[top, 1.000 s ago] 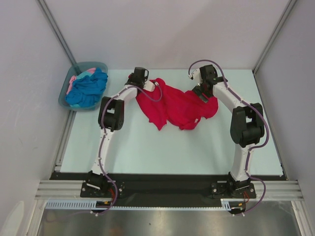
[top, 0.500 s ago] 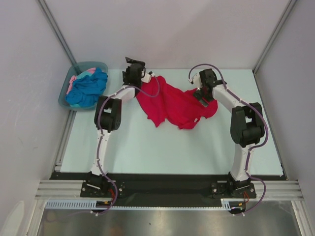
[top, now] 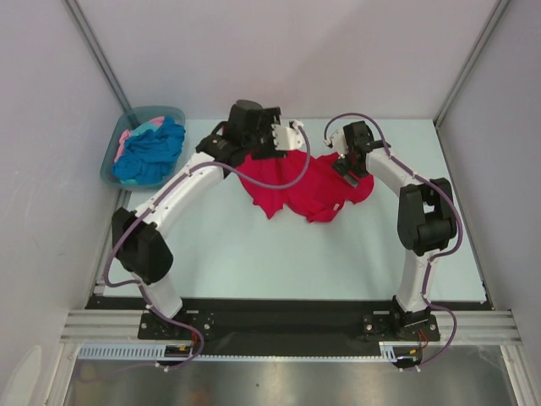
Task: Fold and stack the t-shirts
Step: Flatten the tshirt out
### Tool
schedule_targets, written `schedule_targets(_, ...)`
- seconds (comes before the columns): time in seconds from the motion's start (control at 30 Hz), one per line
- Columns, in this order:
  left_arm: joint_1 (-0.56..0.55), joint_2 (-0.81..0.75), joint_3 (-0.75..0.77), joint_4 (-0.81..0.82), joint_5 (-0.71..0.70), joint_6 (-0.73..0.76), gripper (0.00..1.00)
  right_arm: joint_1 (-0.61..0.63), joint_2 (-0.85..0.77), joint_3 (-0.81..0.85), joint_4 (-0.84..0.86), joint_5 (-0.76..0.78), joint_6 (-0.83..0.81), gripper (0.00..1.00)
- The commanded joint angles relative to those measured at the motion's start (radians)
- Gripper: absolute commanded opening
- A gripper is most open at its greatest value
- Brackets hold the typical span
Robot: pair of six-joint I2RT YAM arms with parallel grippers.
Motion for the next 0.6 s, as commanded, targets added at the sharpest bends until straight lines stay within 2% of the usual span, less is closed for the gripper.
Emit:
schedule_targets(0.0,-0.011,0.054,-0.107,-0.244,0.099,-0.209,0.80,-0.001,-0.053,0.001,0.021,0.007,-0.017,0.88)
schedule_targets(0.07,-0.028,0.043,-0.167,-0.238,0.076,-0.257,0.72,0.000,-0.050,-0.001,0.021,0.007,-0.025,0.88)
schedule_targets(0.13,-0.037,0.031,-0.219,-0.195,0.023,-0.307,0.68,0.000,-0.044,0.004,0.023,0.009,-0.030,0.88)
schedule_targets(0.3,-0.083,-0.029,-0.428,-0.026,-0.151,-0.321,0.71,0.008,-0.034,0.019,0.021,0.013,-0.033,0.88)
schedule_targets(0.4,-0.114,-0.069,-0.495,-0.006,-0.163,-0.340,0.71,0.017,-0.031,0.018,0.017,0.018,-0.036,0.88)
schedule_targets(0.57,-0.146,-0.106,-0.523,-0.023,-0.163,-0.396,0.72,0.028,-0.040,0.016,0.011,0.019,-0.036,0.88)
